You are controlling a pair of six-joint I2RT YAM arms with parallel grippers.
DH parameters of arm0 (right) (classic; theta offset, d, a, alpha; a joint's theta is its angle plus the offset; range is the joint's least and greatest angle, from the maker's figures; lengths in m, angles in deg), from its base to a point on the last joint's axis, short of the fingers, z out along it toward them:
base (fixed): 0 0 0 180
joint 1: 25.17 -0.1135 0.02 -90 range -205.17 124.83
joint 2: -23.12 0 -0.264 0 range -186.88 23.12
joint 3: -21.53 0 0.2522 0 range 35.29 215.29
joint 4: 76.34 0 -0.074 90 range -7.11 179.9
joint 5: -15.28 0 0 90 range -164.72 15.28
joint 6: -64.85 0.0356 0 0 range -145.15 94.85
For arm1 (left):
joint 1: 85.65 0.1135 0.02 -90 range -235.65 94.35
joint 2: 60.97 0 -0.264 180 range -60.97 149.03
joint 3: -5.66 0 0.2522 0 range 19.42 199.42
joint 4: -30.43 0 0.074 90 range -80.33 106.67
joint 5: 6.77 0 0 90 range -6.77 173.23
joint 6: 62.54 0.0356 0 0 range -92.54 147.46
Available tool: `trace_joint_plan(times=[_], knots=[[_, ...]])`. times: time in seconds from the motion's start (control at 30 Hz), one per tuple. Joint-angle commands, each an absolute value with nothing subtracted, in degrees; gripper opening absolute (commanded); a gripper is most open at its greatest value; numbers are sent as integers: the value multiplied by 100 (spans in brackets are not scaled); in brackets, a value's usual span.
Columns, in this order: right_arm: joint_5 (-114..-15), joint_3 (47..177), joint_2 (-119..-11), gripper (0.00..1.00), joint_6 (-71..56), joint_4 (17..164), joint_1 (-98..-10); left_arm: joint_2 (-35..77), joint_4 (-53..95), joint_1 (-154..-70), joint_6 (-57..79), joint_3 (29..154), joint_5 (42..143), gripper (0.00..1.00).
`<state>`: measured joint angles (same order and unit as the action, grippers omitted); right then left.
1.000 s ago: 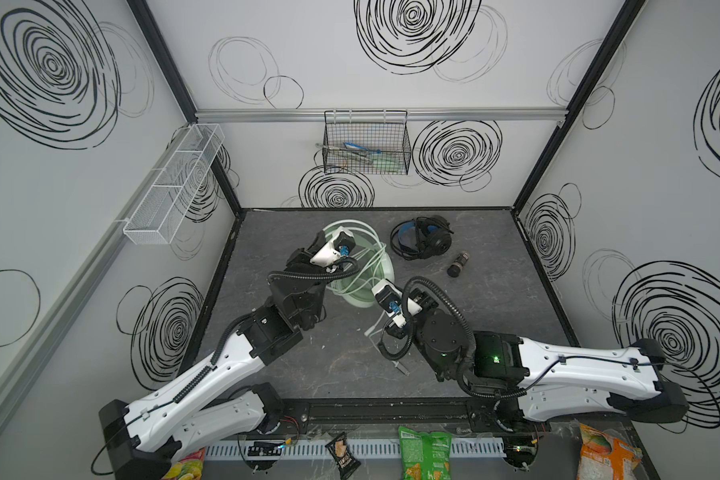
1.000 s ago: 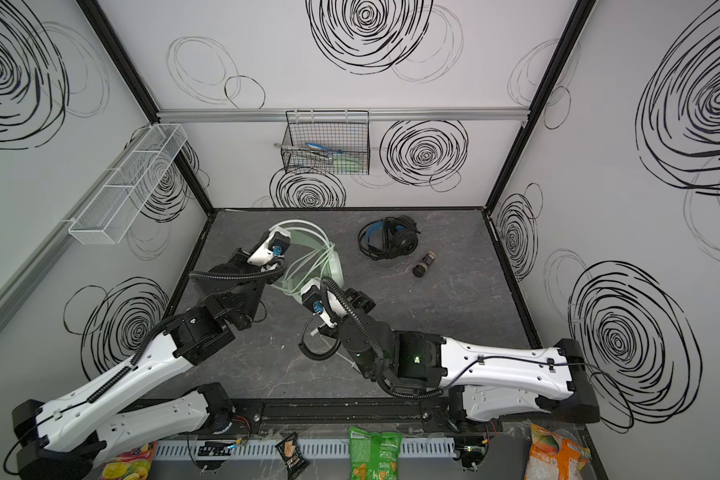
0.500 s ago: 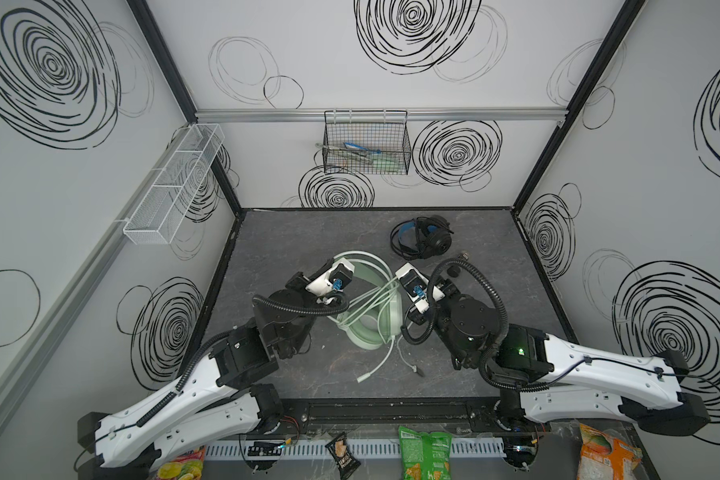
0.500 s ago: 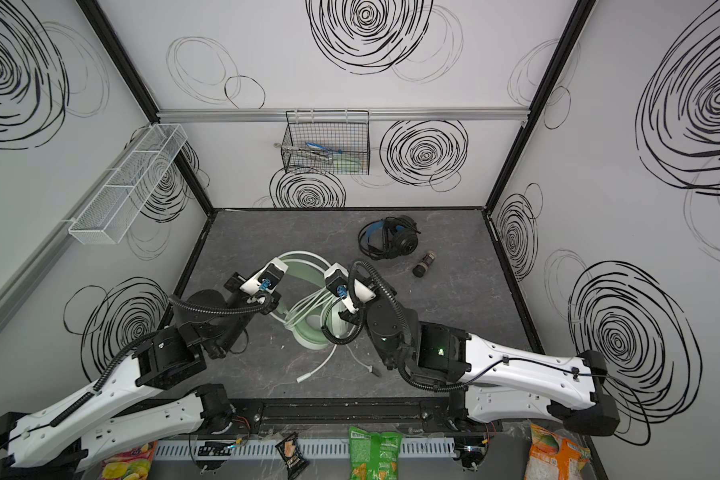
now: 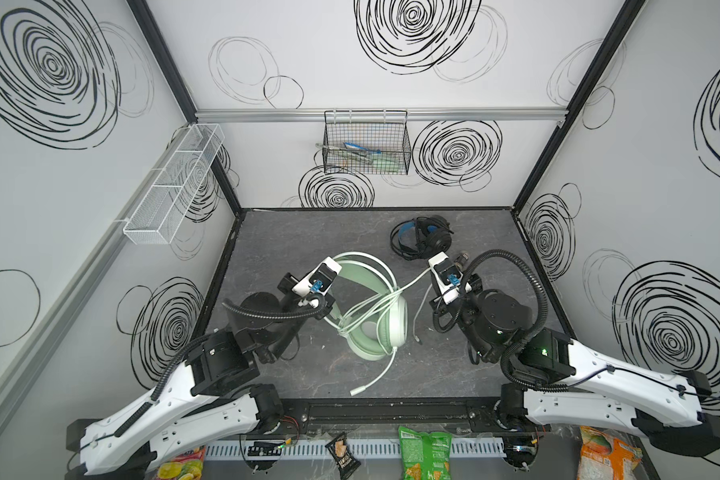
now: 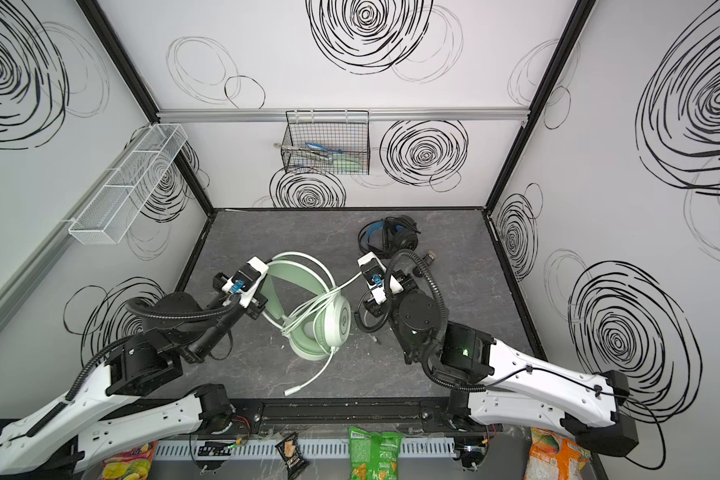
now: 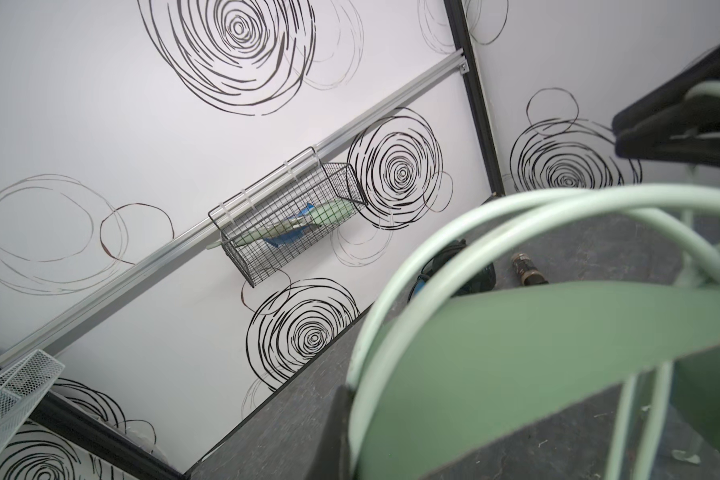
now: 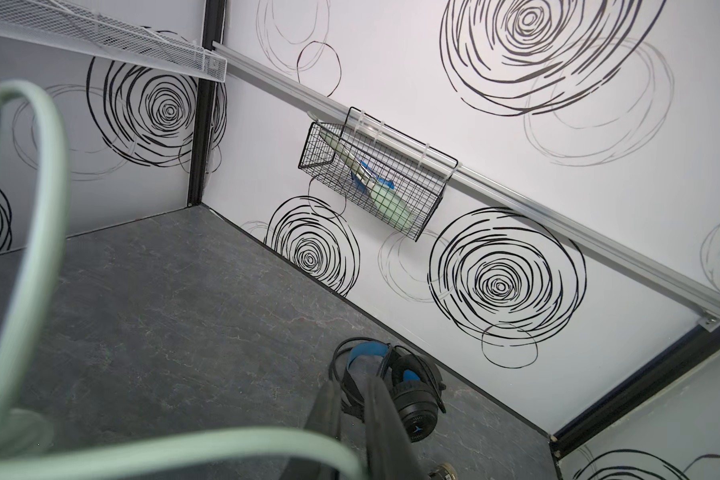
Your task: Wrap the headphones
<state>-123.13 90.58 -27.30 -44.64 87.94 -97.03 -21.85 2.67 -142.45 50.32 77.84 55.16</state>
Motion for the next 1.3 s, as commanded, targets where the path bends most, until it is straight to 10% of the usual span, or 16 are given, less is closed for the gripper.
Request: trace_joint_plan(times=[0.0, 0.7, 1.27], knots=[[-12248, 8937, -2672, 17, -4246, 8974, -9564, -2385, 971, -14269, 4264, 8278, 6088, 0], [-10943, 8316, -3087, 15, -3256, 9771, -9302, -1914, 2896, -14269, 2291, 8914, 8112, 0], [-9841, 7427, -3344, 0, -2248, 10757, -9539, -1552, 3600, -14269, 1738, 8949, 5483, 0]])
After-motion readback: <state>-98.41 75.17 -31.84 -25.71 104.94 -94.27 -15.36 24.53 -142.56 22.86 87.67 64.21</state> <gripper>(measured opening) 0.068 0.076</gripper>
